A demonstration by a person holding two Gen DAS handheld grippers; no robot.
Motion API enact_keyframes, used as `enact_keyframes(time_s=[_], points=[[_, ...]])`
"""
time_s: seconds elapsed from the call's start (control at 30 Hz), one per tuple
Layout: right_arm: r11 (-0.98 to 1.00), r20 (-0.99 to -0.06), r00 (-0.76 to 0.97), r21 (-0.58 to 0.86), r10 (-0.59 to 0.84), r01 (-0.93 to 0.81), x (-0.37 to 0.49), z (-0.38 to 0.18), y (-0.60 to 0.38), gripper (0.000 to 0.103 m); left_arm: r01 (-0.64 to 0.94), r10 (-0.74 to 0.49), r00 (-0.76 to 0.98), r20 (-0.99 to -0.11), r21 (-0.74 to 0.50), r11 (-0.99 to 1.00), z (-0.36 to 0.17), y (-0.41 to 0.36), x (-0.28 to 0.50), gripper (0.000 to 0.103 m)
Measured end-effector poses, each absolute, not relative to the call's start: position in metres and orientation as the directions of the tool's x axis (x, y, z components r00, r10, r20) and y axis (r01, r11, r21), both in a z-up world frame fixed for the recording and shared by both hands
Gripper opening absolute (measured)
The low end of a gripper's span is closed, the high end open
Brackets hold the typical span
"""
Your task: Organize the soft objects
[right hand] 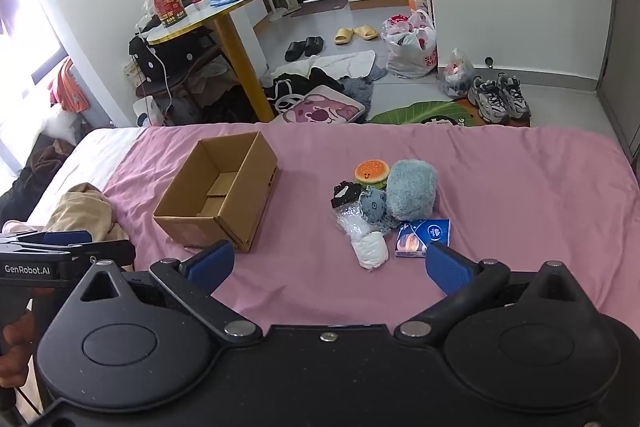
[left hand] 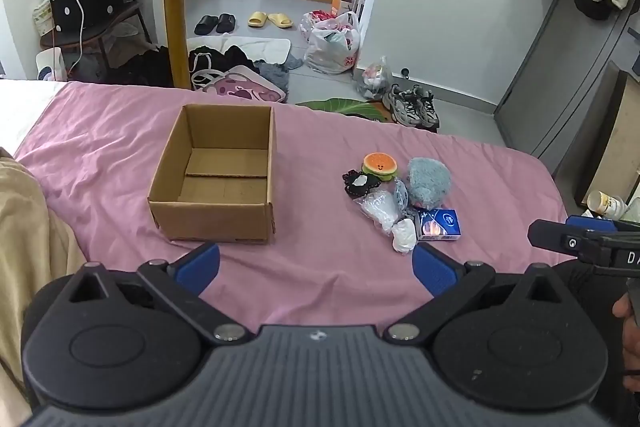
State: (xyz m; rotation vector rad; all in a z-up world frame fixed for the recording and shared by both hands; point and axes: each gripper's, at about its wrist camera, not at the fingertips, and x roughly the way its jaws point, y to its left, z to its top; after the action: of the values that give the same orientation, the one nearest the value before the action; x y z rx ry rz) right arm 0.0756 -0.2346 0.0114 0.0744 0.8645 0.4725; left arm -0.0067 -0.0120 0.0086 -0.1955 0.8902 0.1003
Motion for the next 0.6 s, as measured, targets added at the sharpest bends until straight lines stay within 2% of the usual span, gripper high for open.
enact_keyframes(time_s=[0.6], points=[[0.890,-0.706,0.561,0.239,0.433,-0.388,0.0688,0.0170,-0.2393,0.103,-0.167,0.005,0.636,-0.772,-0.131,0.977,0.0164,-0.0169,-0.0137,0.102]])
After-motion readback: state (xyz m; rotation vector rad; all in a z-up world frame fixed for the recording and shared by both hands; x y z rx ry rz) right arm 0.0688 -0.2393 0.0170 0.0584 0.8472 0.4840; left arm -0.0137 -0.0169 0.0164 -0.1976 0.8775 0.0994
